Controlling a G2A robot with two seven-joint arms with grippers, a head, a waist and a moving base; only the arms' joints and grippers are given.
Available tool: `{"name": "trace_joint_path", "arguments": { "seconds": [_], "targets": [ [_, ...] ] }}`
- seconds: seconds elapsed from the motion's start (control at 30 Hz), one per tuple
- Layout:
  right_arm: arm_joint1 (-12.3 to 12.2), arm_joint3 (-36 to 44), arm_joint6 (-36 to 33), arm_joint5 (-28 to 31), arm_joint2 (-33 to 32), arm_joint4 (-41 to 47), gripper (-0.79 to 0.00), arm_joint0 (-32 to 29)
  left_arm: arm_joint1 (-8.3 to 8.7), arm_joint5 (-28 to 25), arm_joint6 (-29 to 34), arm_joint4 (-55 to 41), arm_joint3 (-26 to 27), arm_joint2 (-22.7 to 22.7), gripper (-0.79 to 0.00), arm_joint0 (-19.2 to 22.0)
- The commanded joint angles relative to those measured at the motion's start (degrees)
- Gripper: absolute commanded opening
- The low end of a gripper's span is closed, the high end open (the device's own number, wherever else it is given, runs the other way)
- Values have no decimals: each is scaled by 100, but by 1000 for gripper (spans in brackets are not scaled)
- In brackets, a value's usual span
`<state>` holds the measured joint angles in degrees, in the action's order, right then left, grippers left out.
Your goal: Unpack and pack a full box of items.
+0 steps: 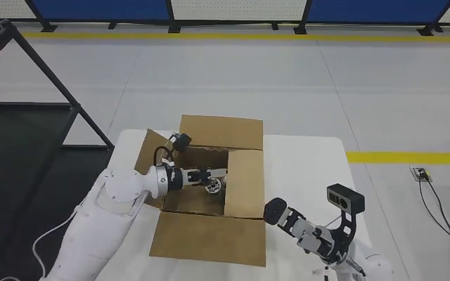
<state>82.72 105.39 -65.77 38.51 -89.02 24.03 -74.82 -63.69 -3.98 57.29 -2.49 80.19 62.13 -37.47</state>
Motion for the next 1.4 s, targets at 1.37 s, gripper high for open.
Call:
{"name": "trace_joint_path", "arguments": {
  "seconds": [1.37],
  "targets": [
    [-348, -9, 447, -117, 424, -436, 0, 69, -416, -507, -908, -565, -1032, -869, 0, 175]
  ]
}}
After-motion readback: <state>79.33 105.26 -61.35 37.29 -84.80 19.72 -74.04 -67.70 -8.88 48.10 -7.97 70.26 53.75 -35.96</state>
